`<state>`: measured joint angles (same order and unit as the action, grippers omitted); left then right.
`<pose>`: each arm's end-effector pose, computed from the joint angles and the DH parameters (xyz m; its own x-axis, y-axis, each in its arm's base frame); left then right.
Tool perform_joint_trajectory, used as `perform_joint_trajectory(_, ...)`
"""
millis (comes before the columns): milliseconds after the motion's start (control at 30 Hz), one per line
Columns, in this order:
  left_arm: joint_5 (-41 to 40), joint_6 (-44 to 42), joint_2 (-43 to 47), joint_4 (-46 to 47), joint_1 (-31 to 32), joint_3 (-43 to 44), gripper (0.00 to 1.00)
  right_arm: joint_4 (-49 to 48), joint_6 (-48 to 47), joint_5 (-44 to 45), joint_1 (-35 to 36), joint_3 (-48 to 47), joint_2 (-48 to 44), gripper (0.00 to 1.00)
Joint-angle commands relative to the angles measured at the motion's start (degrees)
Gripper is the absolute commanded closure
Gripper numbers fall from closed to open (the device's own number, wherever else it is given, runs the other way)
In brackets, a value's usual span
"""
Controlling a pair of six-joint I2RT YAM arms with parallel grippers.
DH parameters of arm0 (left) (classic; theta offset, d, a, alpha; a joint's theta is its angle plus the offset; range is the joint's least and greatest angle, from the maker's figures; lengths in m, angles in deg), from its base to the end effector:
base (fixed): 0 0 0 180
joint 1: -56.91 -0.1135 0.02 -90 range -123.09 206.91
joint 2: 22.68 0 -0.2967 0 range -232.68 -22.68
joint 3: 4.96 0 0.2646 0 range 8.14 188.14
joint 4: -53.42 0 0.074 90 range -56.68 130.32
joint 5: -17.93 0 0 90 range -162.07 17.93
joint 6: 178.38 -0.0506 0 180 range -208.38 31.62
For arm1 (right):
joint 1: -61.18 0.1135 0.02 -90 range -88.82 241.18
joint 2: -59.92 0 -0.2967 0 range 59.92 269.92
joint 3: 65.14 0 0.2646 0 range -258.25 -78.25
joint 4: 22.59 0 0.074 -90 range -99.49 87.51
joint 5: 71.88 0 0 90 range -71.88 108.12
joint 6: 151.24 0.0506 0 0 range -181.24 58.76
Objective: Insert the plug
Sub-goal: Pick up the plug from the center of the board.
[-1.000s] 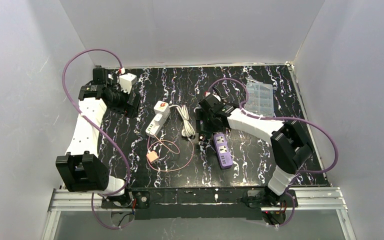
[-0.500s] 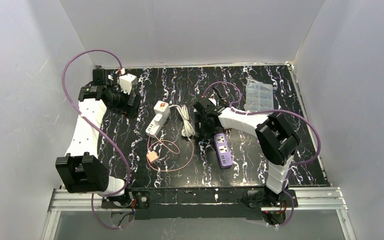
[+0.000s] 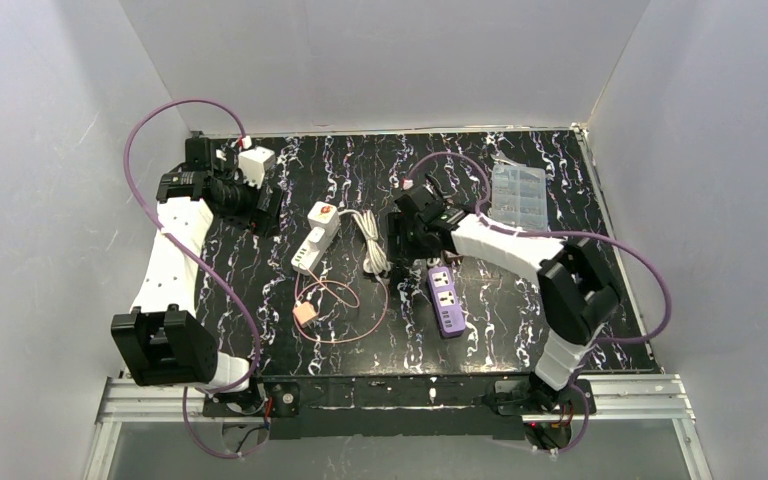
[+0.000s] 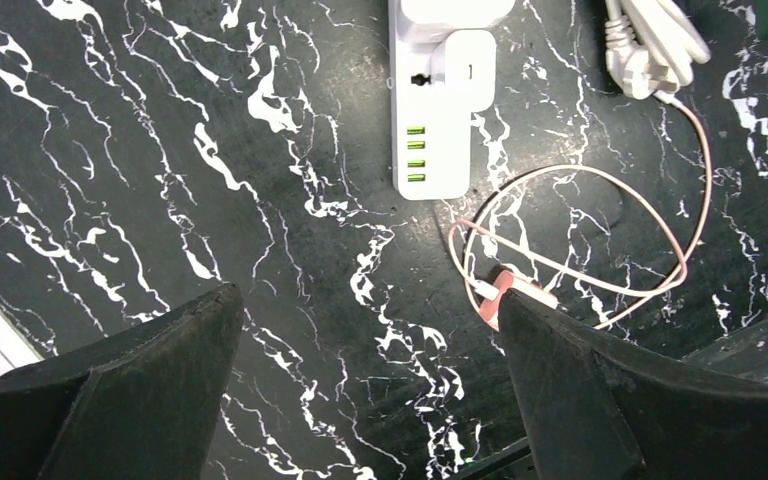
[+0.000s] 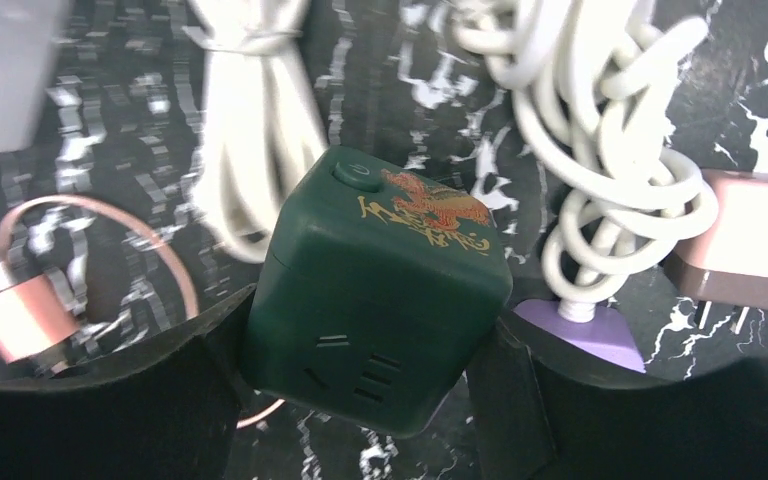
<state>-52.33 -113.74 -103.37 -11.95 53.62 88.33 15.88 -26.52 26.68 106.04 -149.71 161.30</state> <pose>0.3043 0.0004 0.3672 -0.6541 0.3662 -0.6619 0.4760 0.8793 0.0161 0.2906 0.2786 0.2259 -0.8419 -0.0433 -0.5378 -0.1921 0.9555 0.2238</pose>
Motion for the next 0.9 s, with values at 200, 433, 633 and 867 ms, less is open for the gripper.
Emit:
perform_joint_trajectory(200,13.23,1.71,4.31,-0.5,0.04,2.81,0.02,-21.22,-12.46,-21.36,0.23,12.71,-25.57,0.59)
perform_joint_trajectory(433,24.67,0.25,8.27,2.44,-0.03,0.98,0.02,-43.87,-24.47,-23.08,0.23,29.02,-42.53,0.64)
perform_joint_trajectory(633,28.75,-0.51,10.57,3.4,-0.01,-1.22,0.02,-38.56,-29.65,-17.1,0.23,30.71,-45.84,0.77)
perform_joint_trajectory(867,35.49,5.09,10.86,3.39,7.13,-3.44,0.02,-44.6,-27.68,-13.74,0.77,29.64,-43.81,0.74)
